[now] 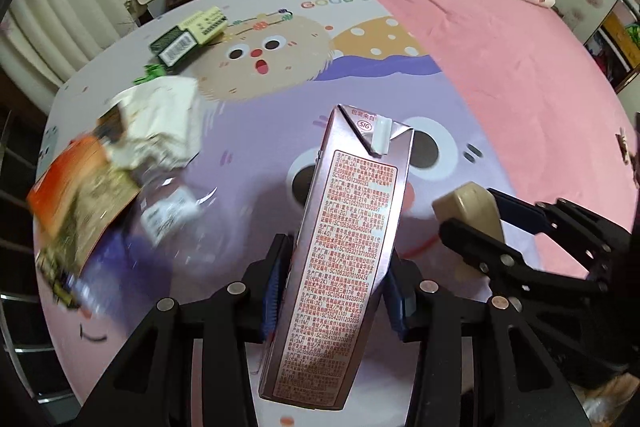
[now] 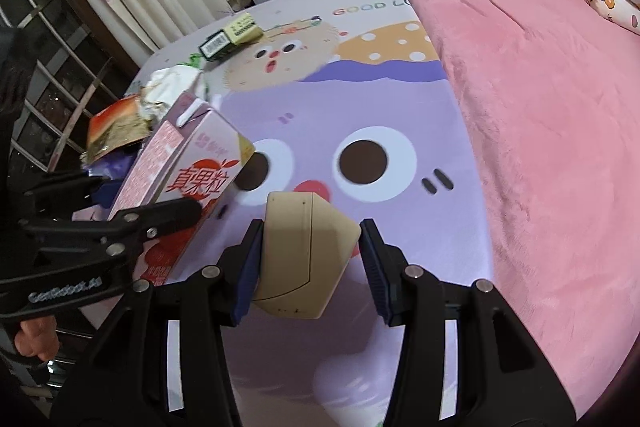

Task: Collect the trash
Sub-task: 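Carry the pink carton and beige block down over the bin with both tools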

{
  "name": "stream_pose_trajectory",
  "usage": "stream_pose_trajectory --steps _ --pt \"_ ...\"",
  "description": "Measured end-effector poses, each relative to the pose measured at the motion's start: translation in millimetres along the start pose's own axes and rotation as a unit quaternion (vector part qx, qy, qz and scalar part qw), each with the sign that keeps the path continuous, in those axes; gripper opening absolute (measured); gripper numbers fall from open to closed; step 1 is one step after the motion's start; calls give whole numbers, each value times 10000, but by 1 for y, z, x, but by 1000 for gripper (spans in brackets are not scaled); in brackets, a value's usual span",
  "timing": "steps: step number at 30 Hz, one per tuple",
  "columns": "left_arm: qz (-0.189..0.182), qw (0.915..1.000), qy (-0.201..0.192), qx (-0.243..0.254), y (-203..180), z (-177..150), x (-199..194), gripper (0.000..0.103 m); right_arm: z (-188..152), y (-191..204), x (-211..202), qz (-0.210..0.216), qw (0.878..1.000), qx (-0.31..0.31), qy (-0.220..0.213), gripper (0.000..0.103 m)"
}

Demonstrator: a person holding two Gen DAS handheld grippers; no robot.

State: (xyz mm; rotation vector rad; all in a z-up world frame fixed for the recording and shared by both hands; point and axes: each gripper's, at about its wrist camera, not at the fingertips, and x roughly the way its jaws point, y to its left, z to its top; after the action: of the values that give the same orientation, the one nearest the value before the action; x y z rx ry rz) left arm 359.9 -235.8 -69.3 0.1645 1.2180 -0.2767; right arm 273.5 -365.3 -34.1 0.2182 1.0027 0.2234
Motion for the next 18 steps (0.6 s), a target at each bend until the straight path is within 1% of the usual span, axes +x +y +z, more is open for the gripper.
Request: stream_pose_trajectory --steps 5,10,13,18 --pt "-15 9997 -240 -34 10 -37 -42 42 -24 31 -25 -38 9998 -94 -150 44" --pt "-105 9990 -434 -39 30 -82 -81 42 -58 67 -57 -79 9995 46 -319 44" --pt "-97 9985 -544 -39 44 -114 -106 42 -85 93 -75 -65 9992 82 -381 44" --pt "-100 9974 -712 -105 70 -180 -144 42 -139 139 -101 -113 9989 74 -449 44"
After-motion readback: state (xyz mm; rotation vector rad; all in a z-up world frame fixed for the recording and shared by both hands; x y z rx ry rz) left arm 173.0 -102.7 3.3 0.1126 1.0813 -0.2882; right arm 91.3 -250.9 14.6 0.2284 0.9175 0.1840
